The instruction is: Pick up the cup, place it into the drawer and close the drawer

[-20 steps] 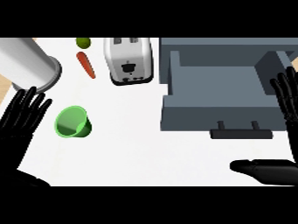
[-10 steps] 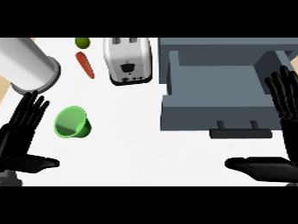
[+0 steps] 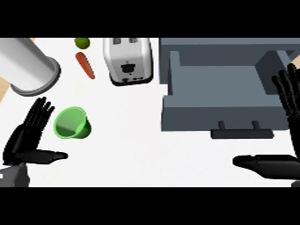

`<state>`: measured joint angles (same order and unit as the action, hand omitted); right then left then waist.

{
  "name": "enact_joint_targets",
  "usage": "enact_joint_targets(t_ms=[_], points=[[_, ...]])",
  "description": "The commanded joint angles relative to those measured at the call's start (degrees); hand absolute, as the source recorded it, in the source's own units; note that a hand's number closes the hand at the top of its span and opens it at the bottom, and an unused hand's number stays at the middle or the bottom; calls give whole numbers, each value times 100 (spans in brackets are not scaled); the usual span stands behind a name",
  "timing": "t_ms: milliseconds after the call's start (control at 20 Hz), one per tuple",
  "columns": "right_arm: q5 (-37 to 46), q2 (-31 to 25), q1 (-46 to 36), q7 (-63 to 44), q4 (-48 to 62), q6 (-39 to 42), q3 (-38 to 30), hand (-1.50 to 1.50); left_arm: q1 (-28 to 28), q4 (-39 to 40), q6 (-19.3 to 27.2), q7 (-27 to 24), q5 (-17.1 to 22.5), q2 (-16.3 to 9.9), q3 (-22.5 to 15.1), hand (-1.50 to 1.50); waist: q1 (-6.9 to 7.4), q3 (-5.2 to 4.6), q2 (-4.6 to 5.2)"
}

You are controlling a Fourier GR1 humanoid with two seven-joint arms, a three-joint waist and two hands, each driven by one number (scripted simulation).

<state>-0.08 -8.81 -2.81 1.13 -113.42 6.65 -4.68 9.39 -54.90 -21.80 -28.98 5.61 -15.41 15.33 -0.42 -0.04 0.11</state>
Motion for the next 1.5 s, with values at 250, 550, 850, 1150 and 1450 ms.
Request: enact_joint_targets(t_ms=[250, 550, 850, 1150, 1450], points=[[84, 119, 247, 106, -81, 116, 71, -150, 1003, 2779, -101, -1814, -439, -202, 162, -150, -18, -2, 3], [41, 28, -259, -120, 70, 100, -29, -150, 1360, 3884, -5, -2729, -647, -326, 218, -150, -61, -12, 28], [131, 123, -77, 20, 115, 148, 121, -150, 1681, 4257, 130, -2866, -728, -367, 233, -150, -127, -22, 61], [-34, 49, -380, -313, -35, 122, -29, -150, 1775, 4355, 194, -3020, -852, -249, 127, -150, -121, -22, 53], [-26, 68, -52, 147, 177, 292, -16, -150, 1763, 4473, -132, -3122, -750, -377, 242, -150, -147, -25, 75]])
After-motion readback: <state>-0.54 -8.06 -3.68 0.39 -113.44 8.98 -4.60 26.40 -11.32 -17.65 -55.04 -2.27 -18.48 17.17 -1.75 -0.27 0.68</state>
